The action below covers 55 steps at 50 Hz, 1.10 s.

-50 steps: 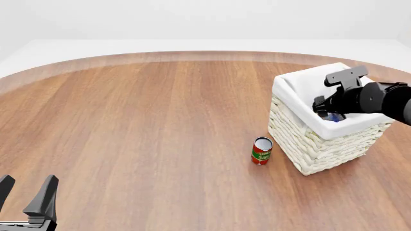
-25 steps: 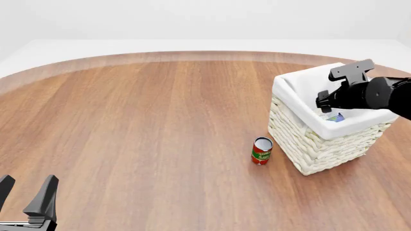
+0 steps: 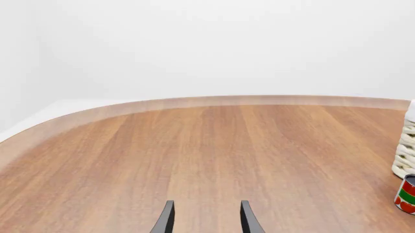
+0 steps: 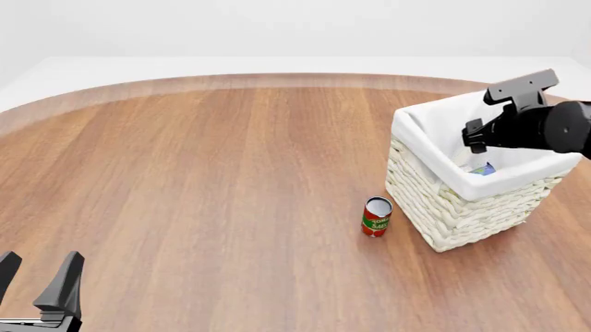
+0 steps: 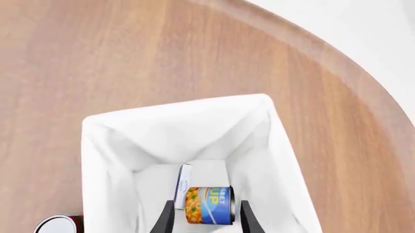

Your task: Pick up the alphabet soup and the cream cheese box, and put them in the basket.

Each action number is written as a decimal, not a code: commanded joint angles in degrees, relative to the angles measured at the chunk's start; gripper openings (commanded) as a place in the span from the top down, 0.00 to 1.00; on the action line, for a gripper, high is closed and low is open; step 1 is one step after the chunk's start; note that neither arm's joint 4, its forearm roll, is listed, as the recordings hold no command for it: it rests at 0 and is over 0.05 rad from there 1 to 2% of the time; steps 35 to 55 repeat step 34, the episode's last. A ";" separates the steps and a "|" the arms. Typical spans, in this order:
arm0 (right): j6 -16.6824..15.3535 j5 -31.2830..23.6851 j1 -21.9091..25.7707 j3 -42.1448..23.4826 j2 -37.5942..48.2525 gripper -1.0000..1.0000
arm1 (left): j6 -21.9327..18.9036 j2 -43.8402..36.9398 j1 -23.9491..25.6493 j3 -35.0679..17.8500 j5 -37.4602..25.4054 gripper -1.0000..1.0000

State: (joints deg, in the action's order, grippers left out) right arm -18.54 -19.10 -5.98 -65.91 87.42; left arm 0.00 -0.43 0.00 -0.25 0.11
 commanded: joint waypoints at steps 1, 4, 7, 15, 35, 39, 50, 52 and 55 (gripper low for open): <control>0.03 -1.03 0.71 1.04 -3.68 0.00 | 0.00 0.00 0.00 0.00 0.00 0.00; 0.08 -1.11 0.99 1.45 -4.47 0.00 | 0.00 0.00 0.00 0.00 0.00 0.00; -0.01 -1.15 1.40 2.03 -5.60 0.00 | 0.00 0.00 0.00 0.00 0.00 0.00; 0.19 -1.56 2.25 3.43 -9.49 0.00 | 0.00 0.00 0.00 0.00 0.00 0.00; 0.00 -3.30 1.72 7.81 -19.63 0.00 | 0.00 0.00 0.00 0.00 0.00 0.00; 0.00 -3.30 1.72 7.81 -19.63 0.00 | 0.00 0.00 0.00 0.00 0.00 0.00; 0.00 -3.30 1.72 7.81 -19.63 0.00 | 0.00 0.00 0.00 0.00 0.00 0.00; 0.00 -3.30 1.72 7.81 -19.63 0.00 | 0.00 0.00 0.00 0.00 0.00 0.00; 0.00 -3.30 1.72 7.81 -19.63 0.00 | 0.00 0.00 0.00 0.00 0.00 0.00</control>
